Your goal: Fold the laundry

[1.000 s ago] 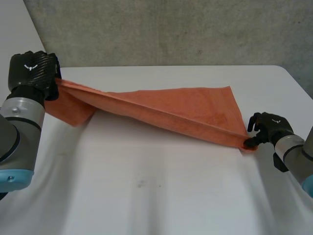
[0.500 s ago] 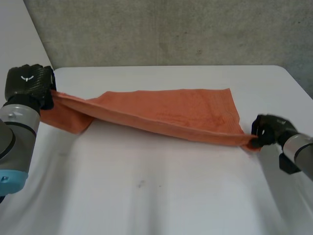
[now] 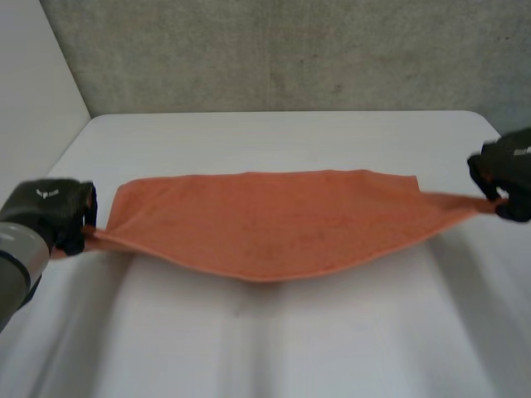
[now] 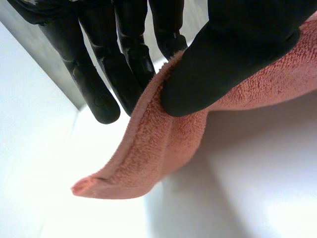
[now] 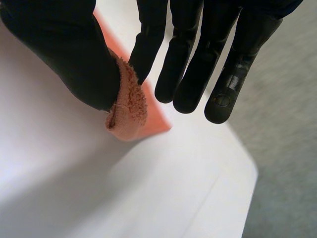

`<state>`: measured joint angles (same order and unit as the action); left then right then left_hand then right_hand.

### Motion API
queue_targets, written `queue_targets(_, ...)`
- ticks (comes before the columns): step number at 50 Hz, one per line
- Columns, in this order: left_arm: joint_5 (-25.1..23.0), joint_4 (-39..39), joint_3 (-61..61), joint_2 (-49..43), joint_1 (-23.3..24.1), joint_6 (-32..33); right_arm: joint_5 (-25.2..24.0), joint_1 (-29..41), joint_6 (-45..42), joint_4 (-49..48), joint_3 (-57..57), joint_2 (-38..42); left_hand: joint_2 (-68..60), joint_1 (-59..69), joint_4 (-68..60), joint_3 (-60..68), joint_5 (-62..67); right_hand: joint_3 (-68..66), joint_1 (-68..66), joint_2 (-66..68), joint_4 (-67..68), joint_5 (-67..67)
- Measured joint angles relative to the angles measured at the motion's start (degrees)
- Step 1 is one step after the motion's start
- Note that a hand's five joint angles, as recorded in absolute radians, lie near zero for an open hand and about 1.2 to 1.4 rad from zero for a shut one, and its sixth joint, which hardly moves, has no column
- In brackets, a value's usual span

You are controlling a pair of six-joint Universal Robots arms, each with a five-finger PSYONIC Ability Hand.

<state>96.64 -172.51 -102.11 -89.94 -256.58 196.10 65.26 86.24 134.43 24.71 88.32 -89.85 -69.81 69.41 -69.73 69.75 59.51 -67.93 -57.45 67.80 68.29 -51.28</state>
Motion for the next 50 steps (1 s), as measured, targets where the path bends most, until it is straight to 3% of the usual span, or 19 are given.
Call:
queue_targets(2,0.0,2.3,-0.5,-0.3,-0.1,0.1,2.2,0.1,-6.6,3.7,-0.2,2.8,0.0,0.0,0.0,0.0,0.0,0.0,0.0,0.0,0.0,0.0)
queue_targets(6,-0.1,3.5,-0.7,-2.0,-0.3,0.5,5.7,0.3,-10.5,4.9,-0.4,7.4,0.0,0.0,0.0,0.0,0.0,0.0,0.0,0.0,0.0,0.0)
queue_targets(12,-0.3,2.1,0.3,-6.1,-0.3,1.6,8.7,0.8,-11.0,3.2,-1.4,12.1,0.0,0.0,0.0,0.0,0.0,0.0,0.0,0.0,0.0,0.0)
queue_targets(13,-0.3,-0.7,2.0,-10.7,-0.2,2.6,10.2,1.7,-10.4,-0.1,-2.8,16.4,0.0,0.0,0.0,0.0,0.0,-0.1,0.0,0.0,0.0,0.0)
queue_targets(26,-1.8,-20.6,20.6,-34.7,0.8,12.6,14.6,9.1,-1.3,-18.9,-17.4,36.8,0.0,0.0,0.0,0.0,0.0,-0.1,0.0,0.0,0.0,0.0)
queue_targets(38,-10.7,-26.4,38.5,-51.2,0.8,17.3,18.2,11.9,-1.2,-33.3,-29.5,50.2,0.0,0.0,0.0,0.0,0.0,0.2,0.5,-0.6,-0.3,0.1)
queue_targets(40,-11.8,-28.9,40.3,-53.6,0.7,17.4,18.2,12.4,-1.3,-36.0,-31.6,52.9,0.1,-0.3,0.1,-0.1,-0.1,21.7,20.3,-23.1,-21.9,15.6)
queue_targets(41,-12.0,-30.1,40.6,-54.3,0.7,17.4,18.2,12.6,-1.3,-37.2,-32.5,54.0,6.4,-7.1,6.3,-6.3,-5.8,32.0,30.3,-33.6,-32.2,25.6)
queue_targets(43,-12.0,-30.8,40.7,-54.6,0.7,17.4,18.2,12.8,-1.3,-37.8,-32.9,54.5,6.4,-7.1,6.3,-6.3,-5.8,33.1,31.4,-33.6,-33.3,26.7)
queue_targets(44,-12.0,-32.7,40.7,-55.2,0.7,17.3,18.2,13.0,-1.3,-39.1,-33.7,55.4,24.9,-25.9,23.5,-24.6,-23.4,45.8,41.1,-46.5,-46.0,39.2)
queue_targets(45,-12.0,-33.4,40.6,-55.4,0.7,17.3,18.2,13.2,-1.2,-39.9,-34.1,55.8,33.5,-33.6,33.4,-33.3,-32.0,52.5,44.4,-52.6,-52.7,45.0)
queue_targets(47,-11.8,-35.6,40.2,-55.7,0.7,17.3,18.3,13.6,-1.0,-41.6,-34.8,56.4,50.0,-50.4,49.2,-49.7,-49.0,55.6,45.2,-55.0,-54.8,47.0)
queue_targets(50,-11.4,-37.9,39.1,-55.4,0.7,17.2,18.4,14.0,-0.3,-43.4,-34.9,55.9,56.0,-55.1,56.0,-55.9,-55.1,55.6,45.2,-55.0,-54.8,47.0)
